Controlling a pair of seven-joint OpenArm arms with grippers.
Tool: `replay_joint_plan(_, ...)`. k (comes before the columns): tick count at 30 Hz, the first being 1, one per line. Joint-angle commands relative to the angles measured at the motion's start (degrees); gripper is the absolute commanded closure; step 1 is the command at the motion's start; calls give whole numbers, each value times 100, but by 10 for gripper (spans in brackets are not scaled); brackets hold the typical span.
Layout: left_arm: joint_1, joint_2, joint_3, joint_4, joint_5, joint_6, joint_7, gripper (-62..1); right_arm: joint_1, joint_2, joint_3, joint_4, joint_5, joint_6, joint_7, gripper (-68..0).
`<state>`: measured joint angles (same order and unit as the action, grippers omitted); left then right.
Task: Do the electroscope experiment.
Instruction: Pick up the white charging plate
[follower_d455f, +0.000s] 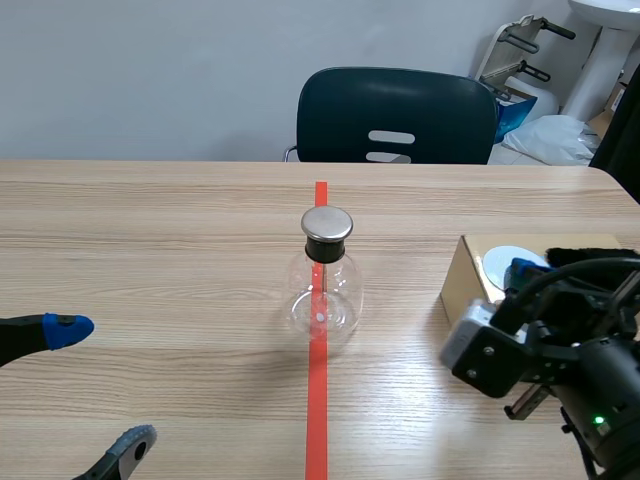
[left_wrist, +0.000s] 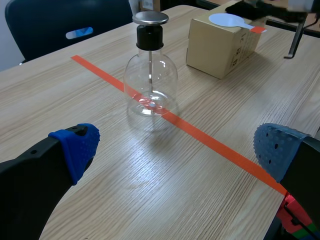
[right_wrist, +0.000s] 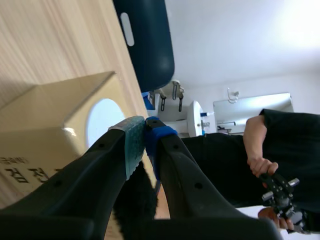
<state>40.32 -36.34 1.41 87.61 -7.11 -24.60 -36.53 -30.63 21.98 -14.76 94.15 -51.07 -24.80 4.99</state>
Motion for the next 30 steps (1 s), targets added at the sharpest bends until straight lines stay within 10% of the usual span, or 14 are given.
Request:
replay_joint_plan(1,-4,28,-26,48,-74,-11,-98,-623,-22,170,149,291,94,-66,-39,-9)
replay_joint_plan(30,-4,28,-26,48,-74,-11,-101,-623,0,785,835,1193,446,125,-59,-9)
